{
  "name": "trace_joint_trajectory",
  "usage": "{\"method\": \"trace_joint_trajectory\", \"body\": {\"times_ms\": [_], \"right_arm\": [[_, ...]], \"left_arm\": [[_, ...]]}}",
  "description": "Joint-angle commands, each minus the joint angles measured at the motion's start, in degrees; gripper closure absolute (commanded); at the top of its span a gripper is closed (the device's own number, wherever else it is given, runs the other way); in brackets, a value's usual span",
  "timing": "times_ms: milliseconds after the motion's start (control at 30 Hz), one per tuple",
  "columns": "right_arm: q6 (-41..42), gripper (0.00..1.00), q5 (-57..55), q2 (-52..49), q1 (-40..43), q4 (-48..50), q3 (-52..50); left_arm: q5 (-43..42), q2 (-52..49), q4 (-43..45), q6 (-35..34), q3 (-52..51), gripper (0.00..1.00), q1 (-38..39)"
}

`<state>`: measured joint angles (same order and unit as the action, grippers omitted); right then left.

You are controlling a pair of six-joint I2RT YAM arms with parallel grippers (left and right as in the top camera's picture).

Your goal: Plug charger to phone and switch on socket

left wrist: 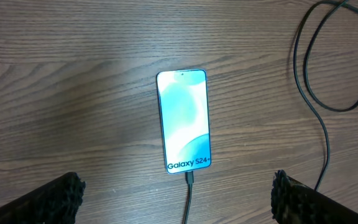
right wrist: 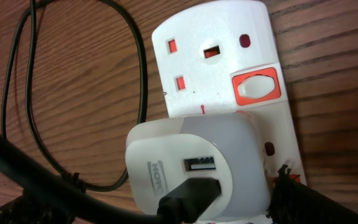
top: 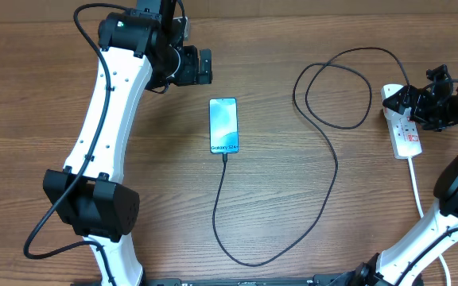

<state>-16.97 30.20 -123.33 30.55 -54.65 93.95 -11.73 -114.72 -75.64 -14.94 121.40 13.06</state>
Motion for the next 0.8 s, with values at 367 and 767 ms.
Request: {"method": "trace_joint_trajectory", "body": {"times_ms": [367,767], "right_arm": [[0.44,0.0,2.99,-1.01,-4.33,-0.94,-2.08],[10.05,0.0,1.84,-0.96,-1.25,0.63,-1.55]], "left_arm": [[0.33,-0.44,-0.02,0.59,-0.13,0.0,0.04],[0.33,-0.44,-0.02,0.59,-0.13,0.0,0.04]]}}
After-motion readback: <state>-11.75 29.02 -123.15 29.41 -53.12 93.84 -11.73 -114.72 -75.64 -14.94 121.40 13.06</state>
